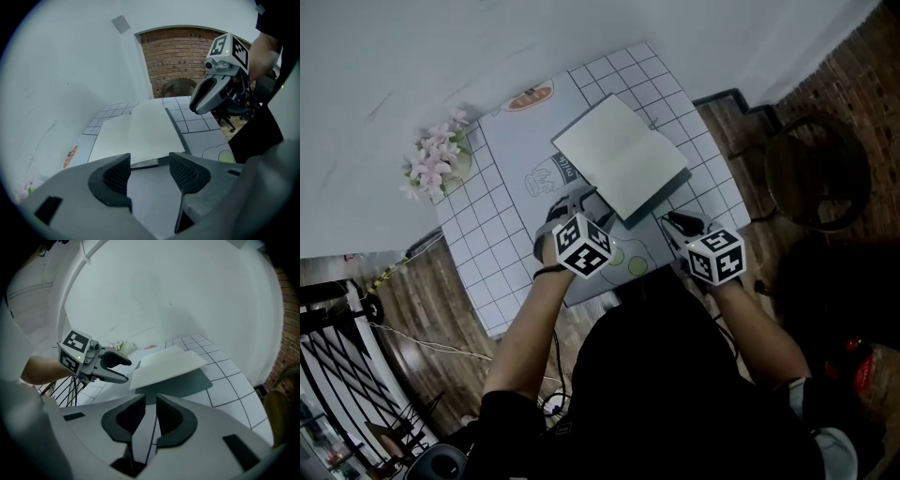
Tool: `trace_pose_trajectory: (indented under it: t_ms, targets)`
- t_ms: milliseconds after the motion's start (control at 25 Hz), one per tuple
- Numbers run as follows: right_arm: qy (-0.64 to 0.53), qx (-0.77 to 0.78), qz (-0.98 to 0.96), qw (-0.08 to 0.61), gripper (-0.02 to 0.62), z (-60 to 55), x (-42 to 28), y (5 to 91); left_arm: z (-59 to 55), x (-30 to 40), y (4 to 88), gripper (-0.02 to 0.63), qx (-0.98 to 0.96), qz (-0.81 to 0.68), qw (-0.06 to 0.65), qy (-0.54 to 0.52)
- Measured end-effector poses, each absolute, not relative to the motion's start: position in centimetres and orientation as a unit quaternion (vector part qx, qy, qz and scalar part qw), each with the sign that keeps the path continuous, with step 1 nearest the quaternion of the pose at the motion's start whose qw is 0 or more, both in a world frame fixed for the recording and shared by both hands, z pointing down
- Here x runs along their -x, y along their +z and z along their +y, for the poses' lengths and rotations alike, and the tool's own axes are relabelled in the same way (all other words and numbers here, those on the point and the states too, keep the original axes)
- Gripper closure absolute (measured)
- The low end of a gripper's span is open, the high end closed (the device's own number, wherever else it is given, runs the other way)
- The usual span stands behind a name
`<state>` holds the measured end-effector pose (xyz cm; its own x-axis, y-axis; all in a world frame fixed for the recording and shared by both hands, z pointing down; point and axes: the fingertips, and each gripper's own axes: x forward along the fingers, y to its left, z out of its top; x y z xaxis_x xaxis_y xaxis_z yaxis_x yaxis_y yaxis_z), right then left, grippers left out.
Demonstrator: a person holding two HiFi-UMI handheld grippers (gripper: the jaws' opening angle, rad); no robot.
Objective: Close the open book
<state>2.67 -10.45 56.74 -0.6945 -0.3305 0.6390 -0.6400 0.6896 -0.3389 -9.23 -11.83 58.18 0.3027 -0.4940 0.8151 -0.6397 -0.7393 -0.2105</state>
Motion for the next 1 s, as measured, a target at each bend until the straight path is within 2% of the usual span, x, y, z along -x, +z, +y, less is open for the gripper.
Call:
trace_pose_trajectory:
  t_ms: [160, 440, 800, 1000]
  targets:
    - [0.284, -0.284, -0.872, 0.279, 0.528, -8.8, -2.9, 57.8, -10.3, 8.1, 60.3, 0.365, -0.807, -0.311, 0.053, 0.499]
    - [0.216, -0.320, -0.880, 0.278, 0.500, -13.3, -4.1, 55.9, -9.6, 8.1, 62.6, 0.365, -0.807, -0.308, 0.077, 0.498]
    - [0.219, -0.309, -0.880, 0.287, 0.500, -15.3, -3.7, 55.3, -14.1, 10.2, 58.8, 0.365, -0.807, -0.379, 0.083, 0.445]
    - [0.240, -0.295, -0.876, 0.297, 0.500, -14.8, -3.4, 56.5, -16.0, 12.0, 58.1, 0.365, -0.789, -0.391, 0.053, 0.472]
